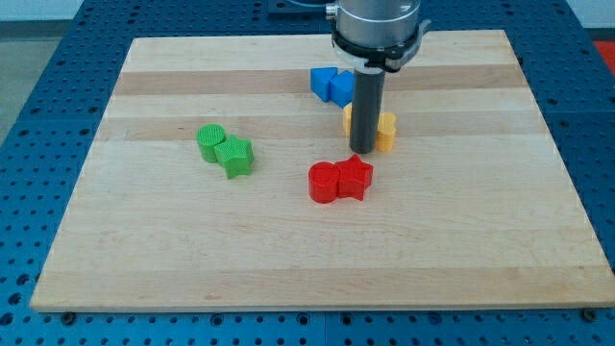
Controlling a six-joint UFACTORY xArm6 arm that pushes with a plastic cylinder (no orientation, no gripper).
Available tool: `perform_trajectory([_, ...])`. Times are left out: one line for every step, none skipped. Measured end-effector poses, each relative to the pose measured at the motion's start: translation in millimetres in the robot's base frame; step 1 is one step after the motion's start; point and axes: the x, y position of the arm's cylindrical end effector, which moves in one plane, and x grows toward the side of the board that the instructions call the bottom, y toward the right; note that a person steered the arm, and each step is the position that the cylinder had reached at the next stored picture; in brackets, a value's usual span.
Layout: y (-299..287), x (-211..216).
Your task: Nudge the blue cube along with blue triangle up a bit
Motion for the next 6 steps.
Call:
perform_trajectory([0, 8])
perform_trajectory([17, 10])
perform_trajectory([40, 10])
perform_trajectory([61, 10])
perform_trajectory([71, 10])
perform_trajectory([75, 9])
